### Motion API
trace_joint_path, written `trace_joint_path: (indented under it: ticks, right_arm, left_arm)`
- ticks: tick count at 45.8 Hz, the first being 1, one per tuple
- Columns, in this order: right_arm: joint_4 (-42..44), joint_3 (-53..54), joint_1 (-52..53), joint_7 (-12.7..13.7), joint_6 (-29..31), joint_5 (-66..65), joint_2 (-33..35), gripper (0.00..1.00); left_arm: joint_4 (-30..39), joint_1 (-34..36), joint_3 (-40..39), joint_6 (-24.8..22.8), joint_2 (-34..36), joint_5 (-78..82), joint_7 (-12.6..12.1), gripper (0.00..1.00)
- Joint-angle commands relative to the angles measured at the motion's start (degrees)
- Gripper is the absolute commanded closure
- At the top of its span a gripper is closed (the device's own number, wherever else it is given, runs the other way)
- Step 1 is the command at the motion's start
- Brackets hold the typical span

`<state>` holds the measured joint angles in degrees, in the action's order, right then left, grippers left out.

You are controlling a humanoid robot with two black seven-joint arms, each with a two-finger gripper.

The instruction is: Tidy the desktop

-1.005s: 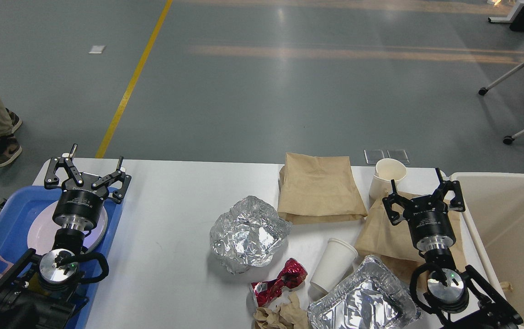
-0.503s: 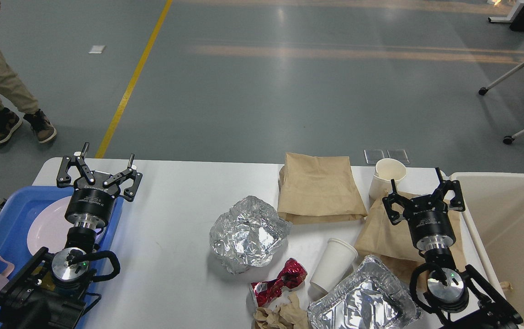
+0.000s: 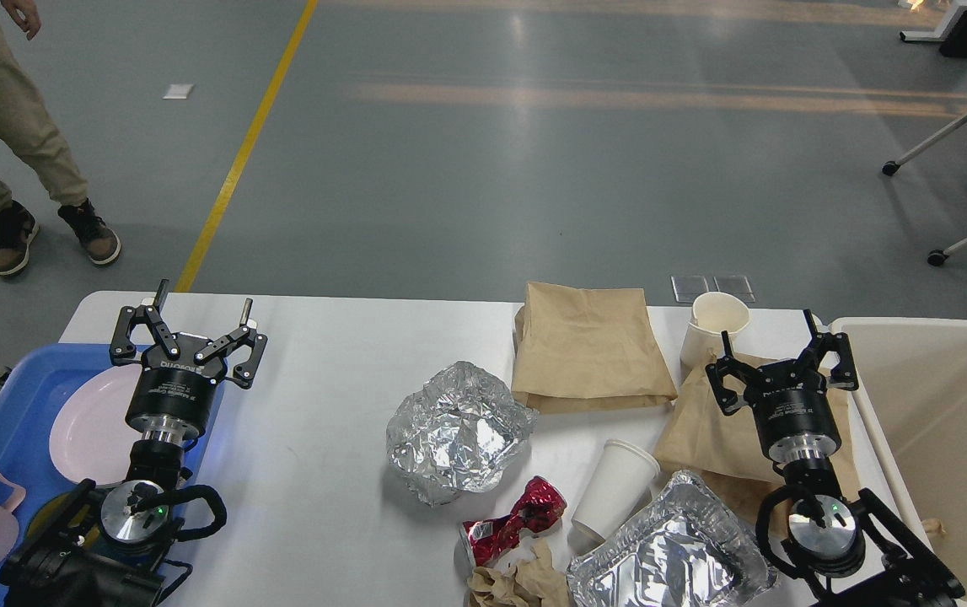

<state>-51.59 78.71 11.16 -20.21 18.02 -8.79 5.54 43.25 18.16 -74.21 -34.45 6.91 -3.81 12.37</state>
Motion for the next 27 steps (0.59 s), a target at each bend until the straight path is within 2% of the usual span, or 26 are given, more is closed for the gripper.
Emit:
trace_joint_path:
  ticks: [1, 27]
  right_arm:
    - [0.0, 0.04, 0.0, 0.0, 0.09, 0.0, 0.0, 0.0]
    - [0.0, 0.04, 0.0, 0.0, 0.09, 0.0, 0.0, 0.0]
  left_arm:
    - [0.08, -0.06, 0.46, 0.0, -0.06, -0.06, -0.5, 0.04]
    - [0.08, -0.06, 0.82, -0.09, 0.12, -0.06, -0.77, 0.04]
